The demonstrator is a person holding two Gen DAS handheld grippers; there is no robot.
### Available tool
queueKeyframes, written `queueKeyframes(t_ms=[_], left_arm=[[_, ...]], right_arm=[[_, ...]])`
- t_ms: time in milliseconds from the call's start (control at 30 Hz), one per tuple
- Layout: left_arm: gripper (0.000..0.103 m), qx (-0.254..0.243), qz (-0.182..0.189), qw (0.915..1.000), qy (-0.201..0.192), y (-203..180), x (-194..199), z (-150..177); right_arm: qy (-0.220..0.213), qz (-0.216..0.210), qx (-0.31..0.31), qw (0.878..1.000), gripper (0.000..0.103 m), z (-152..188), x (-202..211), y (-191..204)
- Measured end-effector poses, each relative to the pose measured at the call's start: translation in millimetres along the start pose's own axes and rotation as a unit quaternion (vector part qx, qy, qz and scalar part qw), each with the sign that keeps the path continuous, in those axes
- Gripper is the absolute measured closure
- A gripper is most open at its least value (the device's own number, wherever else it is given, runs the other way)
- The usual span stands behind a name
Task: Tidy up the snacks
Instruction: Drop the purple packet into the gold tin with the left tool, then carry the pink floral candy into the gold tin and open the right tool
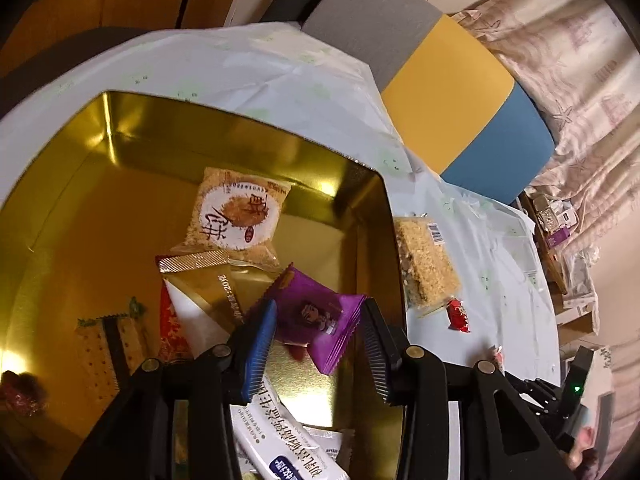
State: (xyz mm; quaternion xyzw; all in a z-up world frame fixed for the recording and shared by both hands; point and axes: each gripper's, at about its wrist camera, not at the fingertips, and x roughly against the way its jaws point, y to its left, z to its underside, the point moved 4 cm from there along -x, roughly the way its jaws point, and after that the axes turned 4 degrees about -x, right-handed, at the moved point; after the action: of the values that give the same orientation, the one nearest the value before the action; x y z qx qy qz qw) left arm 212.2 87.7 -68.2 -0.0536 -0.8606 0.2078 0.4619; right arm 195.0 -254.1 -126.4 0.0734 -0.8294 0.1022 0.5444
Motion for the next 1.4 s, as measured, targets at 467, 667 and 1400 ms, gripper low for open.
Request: queueKeyframes(t_ms=[467,667,1400], left_arm=[[0.058,-0.192,0.049,0.9792,-0.042,-92,53,60],[0.058,-0.279,0.088,0.9562,-0.008,-137,47,117],[0.05,-0.355,0.059,0.9324,-0.028,-138,0,204]], right_arm=[[-0.002,0.0,-0.001,1.0,0.079,0,0,0],[-0.003,0.0,-0.001,1.0,0.079,0,0,-1],[-0.007,-0.01,-0.011,1.0,0.08,2,-2,-5]])
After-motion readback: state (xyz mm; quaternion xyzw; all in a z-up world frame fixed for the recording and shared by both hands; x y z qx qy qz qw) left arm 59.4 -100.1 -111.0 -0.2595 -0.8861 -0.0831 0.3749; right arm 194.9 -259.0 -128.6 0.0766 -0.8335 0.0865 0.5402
